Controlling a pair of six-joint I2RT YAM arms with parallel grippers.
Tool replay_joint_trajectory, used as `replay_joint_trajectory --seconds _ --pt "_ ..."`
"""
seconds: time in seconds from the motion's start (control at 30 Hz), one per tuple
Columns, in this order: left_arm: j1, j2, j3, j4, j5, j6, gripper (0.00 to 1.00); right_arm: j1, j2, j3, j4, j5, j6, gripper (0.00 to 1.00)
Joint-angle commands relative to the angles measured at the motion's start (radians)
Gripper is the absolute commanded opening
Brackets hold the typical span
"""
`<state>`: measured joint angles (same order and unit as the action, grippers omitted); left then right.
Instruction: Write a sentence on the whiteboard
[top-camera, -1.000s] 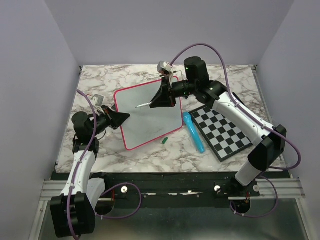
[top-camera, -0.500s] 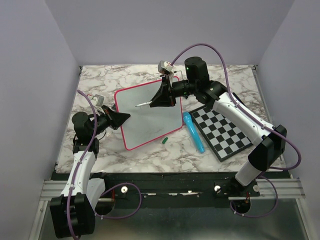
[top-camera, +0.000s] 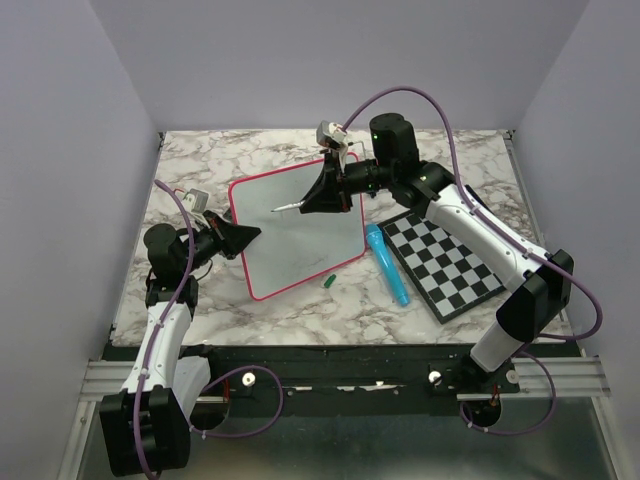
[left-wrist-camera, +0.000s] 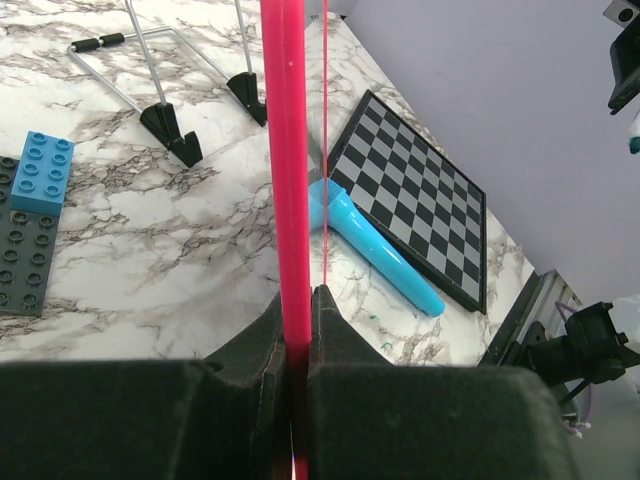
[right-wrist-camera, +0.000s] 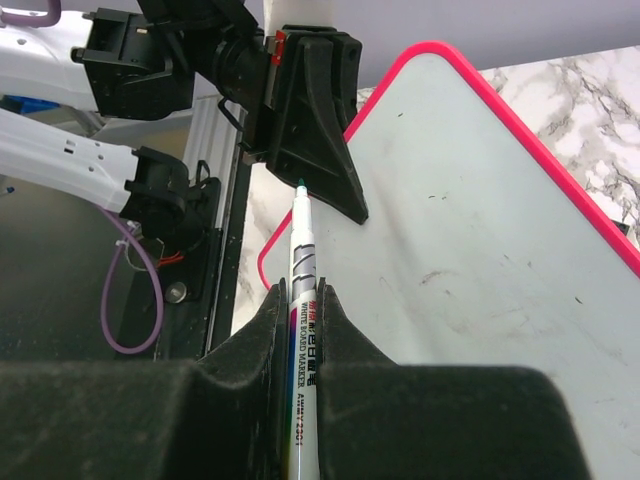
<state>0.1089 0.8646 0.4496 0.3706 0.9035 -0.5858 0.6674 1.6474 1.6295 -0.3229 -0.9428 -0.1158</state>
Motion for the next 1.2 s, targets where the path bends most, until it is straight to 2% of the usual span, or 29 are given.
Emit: replay_joint_trajectory --seconds 0.0,0.33,0.47,0.7,0.87,1.17 --pt "-0.006 -0.006 0.028 0.051 -0.018 0.061 0.0 -0.017 -0.031 -0.013 0.007 0.009 -0.019 0.0" --pt "-0.011 -0.001 0.032 0.048 -0.017 0.058 0.0 -0.083 -0.092 -0.054 -0.013 -0.051 -0.051 0.01" --pt "-0.012 -0.021 0.038 0.016 -0.028 0.078 0.0 -0.124 -0.124 -0.069 -0.079 -0.06 -0.166 0.0" --pt "-0.018 -0.026 0.046 -0.012 -0.04 0.089 0.0 -0.207 -0.139 -0.036 -0.203 -0.082 -0.274 0.01" --pt "-0.018 -0.036 0.049 -0.03 -0.048 0.092 0.0 -0.216 -0.156 -0.046 -0.317 -0.091 -0.415 0.01" --pt "-0.021 -0.03 0.052 -0.032 -0.052 0.09 0.0 -0.218 -0.155 -0.063 -0.343 -0.12 -0.438 0.01"
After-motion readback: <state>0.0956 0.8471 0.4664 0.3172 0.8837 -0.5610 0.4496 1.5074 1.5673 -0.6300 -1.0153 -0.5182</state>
